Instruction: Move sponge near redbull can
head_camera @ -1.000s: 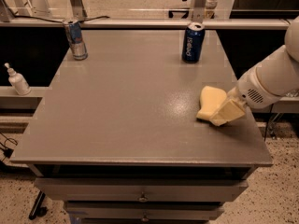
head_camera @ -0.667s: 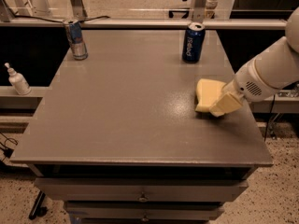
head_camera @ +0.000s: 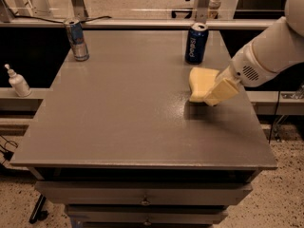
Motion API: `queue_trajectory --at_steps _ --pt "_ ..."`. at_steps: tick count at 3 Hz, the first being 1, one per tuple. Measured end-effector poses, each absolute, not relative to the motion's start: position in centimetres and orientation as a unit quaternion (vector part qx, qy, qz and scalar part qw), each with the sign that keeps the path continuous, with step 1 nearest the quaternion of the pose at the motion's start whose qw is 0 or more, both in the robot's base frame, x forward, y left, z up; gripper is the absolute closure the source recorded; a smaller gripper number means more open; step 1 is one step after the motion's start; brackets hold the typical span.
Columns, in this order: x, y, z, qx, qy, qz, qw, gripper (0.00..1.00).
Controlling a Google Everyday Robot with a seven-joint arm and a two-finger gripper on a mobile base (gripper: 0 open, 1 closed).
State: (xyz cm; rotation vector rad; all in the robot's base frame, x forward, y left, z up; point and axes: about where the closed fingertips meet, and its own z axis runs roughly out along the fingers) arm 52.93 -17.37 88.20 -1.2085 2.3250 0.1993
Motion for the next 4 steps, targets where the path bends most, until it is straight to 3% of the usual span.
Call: queue_trajectory --at_steps 4 --pt "62.0 0.5 92.5 -0.496 0.788 0.112 0.346 1.00"
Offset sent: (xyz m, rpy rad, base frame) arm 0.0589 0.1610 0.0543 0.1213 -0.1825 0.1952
